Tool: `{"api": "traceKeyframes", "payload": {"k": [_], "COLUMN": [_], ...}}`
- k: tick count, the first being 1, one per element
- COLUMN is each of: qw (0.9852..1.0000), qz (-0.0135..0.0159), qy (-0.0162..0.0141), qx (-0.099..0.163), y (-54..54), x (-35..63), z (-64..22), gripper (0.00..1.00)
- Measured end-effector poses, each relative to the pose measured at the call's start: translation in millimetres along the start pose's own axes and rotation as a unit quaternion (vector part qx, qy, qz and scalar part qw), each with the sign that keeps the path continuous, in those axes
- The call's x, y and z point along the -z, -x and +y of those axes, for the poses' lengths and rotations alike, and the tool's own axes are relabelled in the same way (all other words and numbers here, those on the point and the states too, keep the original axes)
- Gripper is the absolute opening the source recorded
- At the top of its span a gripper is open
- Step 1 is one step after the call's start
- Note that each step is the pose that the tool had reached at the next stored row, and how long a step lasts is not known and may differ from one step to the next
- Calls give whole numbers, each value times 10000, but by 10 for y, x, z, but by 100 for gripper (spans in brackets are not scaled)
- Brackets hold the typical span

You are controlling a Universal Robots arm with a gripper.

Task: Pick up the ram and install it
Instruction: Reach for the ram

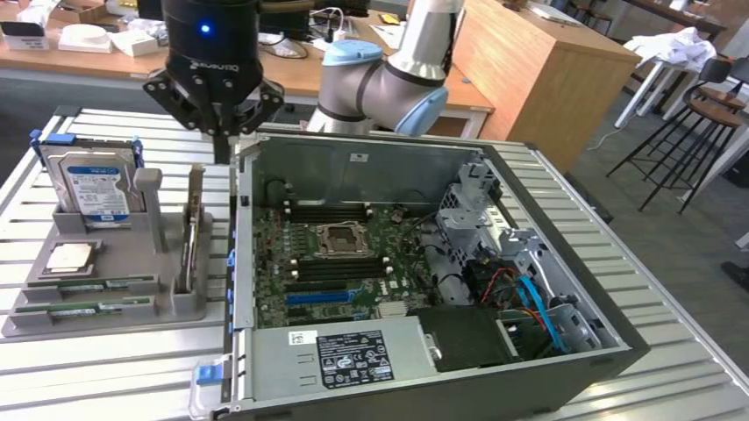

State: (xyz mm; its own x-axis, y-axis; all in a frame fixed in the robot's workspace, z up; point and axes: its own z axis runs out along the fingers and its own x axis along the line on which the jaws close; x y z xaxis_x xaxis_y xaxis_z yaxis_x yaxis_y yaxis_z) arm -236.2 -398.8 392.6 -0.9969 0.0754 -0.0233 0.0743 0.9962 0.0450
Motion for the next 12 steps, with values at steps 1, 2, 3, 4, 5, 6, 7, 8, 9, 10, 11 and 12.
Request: {"api": "traceKeyframes", "payload": {"k": [1,2,3,4,5,6,7,8,9,10,11,12], "qw": [10000,10000,10000,10000,10000,10000,10000,10000,10000,10000,10000,10000], "qz": [0,0,0,0,0,0,0,0,0,0,0,0], "qy": [0,0,0,0,0,0,0,0,0,0,0,0], "qx": [0,1,1,1,1,0,0,0,0,1,1,1], "y": [-32,-65,-94,-129,-161,-193,-226,-259,-291,-324,-358,-393], "x": [0,1,2,3,3,4,5,5,6,7,7,8], "z": [-2,-5,-7,-10,-12,-14,-17,-19,-22,-24,-27,-29], "gripper": [10,10,10,10,10,10,10,10,10,10,10,10]}}
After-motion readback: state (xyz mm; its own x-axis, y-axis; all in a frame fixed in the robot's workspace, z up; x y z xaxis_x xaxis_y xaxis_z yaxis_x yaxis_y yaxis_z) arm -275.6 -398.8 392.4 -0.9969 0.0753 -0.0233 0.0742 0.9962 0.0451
